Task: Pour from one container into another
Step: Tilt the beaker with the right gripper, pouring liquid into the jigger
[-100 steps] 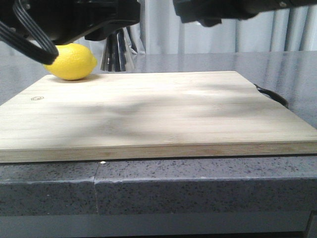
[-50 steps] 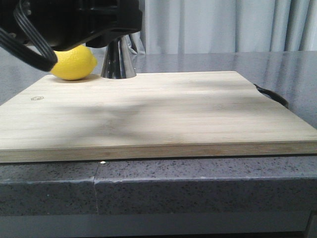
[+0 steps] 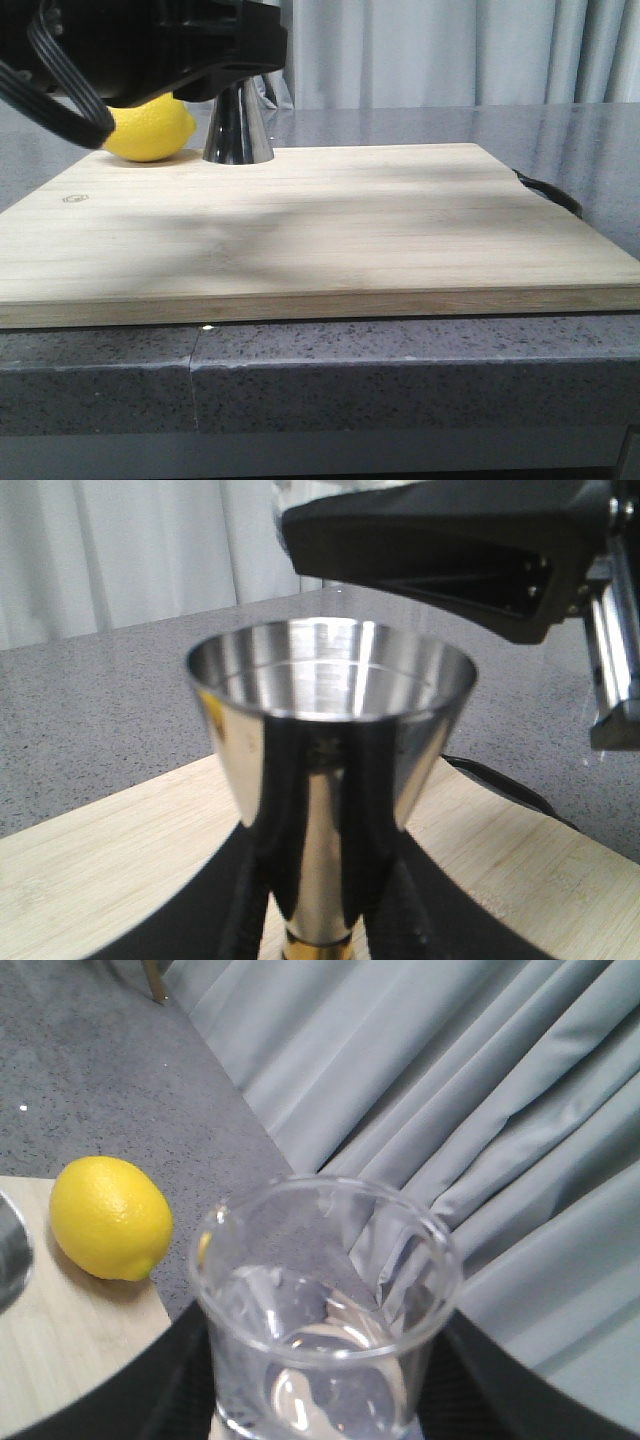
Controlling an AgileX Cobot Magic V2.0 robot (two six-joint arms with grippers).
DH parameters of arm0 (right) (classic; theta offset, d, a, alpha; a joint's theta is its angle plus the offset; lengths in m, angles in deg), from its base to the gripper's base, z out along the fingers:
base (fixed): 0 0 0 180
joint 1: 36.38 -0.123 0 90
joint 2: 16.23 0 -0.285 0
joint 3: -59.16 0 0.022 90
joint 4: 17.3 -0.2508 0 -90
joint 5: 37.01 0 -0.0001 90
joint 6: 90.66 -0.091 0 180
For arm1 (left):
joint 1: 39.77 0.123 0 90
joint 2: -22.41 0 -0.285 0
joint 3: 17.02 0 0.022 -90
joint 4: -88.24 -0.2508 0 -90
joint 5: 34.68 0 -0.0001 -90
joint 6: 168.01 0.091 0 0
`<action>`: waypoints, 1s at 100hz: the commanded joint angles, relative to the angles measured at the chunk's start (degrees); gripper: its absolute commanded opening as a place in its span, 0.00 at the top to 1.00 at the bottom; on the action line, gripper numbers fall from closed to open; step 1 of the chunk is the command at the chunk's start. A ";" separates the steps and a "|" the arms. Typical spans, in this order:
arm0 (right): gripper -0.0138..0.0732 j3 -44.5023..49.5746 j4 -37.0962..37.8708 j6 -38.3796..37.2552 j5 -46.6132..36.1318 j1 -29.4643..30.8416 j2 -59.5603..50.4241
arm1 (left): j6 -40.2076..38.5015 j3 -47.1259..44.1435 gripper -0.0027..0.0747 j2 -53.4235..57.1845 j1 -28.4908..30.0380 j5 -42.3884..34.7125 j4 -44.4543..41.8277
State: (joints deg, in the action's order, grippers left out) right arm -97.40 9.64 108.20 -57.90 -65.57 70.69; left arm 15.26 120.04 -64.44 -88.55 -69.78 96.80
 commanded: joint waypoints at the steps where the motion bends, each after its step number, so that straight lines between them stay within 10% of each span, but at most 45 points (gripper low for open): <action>1: 0.57 -2.08 1.39 0.45 -5.28 0.33 -2.89 | -0.71 1.72 0.75 1.88 -0.51 -4.46 -0.42; 100: 0.57 -2.08 11.42 0.45 -10.28 0.22 -3.32 | -1.28 1.72 0.75 1.88 -0.51 -4.34 -2.61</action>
State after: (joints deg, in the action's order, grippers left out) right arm -97.40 21.01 108.33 -63.23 -65.57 69.72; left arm 15.11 120.04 -64.44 -88.55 -69.21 94.49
